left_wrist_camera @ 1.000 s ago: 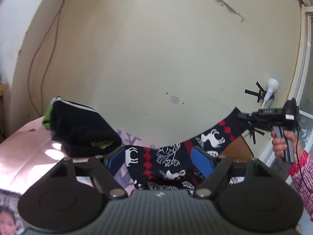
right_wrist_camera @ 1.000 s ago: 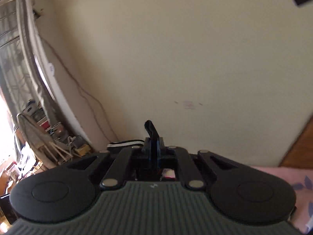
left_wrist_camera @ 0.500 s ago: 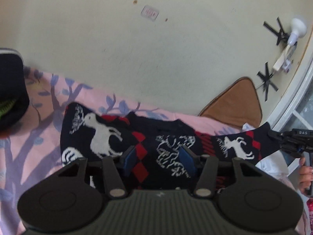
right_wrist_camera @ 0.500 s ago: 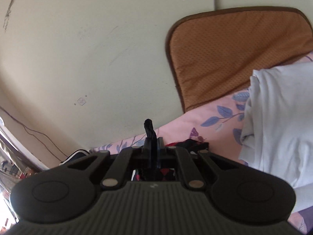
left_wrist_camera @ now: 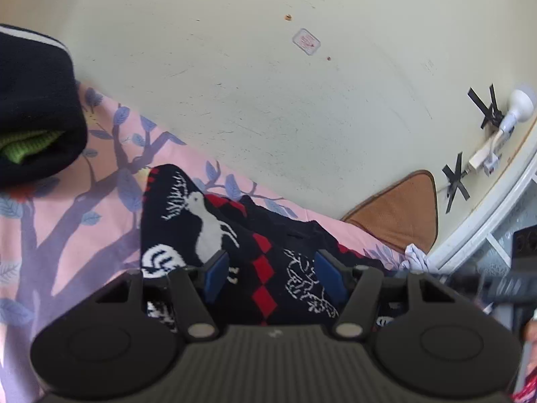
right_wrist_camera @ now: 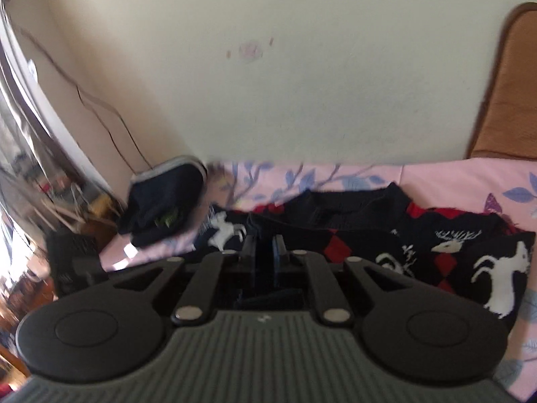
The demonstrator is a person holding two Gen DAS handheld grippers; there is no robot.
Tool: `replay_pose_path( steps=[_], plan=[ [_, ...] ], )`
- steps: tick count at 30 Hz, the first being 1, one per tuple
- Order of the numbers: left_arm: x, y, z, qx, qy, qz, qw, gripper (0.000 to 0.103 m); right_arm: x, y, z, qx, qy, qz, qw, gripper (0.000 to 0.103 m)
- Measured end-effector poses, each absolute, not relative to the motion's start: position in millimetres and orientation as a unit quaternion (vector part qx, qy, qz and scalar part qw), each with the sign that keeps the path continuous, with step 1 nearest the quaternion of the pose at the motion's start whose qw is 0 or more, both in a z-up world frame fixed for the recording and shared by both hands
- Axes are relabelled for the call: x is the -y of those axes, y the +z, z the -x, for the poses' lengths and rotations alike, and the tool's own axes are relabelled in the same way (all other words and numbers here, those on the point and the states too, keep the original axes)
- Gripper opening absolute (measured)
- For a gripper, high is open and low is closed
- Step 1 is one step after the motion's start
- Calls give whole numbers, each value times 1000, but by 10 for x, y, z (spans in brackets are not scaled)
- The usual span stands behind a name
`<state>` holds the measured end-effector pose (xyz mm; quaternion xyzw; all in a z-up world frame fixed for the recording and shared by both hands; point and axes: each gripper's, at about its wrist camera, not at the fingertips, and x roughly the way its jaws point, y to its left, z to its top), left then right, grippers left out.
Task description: Fold small clothes
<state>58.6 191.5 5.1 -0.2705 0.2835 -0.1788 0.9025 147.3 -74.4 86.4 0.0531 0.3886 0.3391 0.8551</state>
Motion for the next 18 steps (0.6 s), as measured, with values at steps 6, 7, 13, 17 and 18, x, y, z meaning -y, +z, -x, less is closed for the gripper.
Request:
replay_pose_path(
  steps=[6,7,13,17,18],
  plan=[
    [-1896,40,-637,-289,-186,275,898,62,1176,834,-1380,-318,265,-81,907,57],
    [-1882,38,-645,-291,-189,274,897,62,1269,805,-1370,-304,236,-74,920,62],
    [-1828,71,-622,-290,-197,259,900,64,1514,576,-1270,-320,204,-89,921,70],
    [-1885,15,-686,-310,-182,273,893,64,1237,708,-869,-253,262,33,931,71],
    [-1916,-12,-710,-315,-181,284,887,64,1162,706,-802,-245,267,72,929,72]
  ],
)
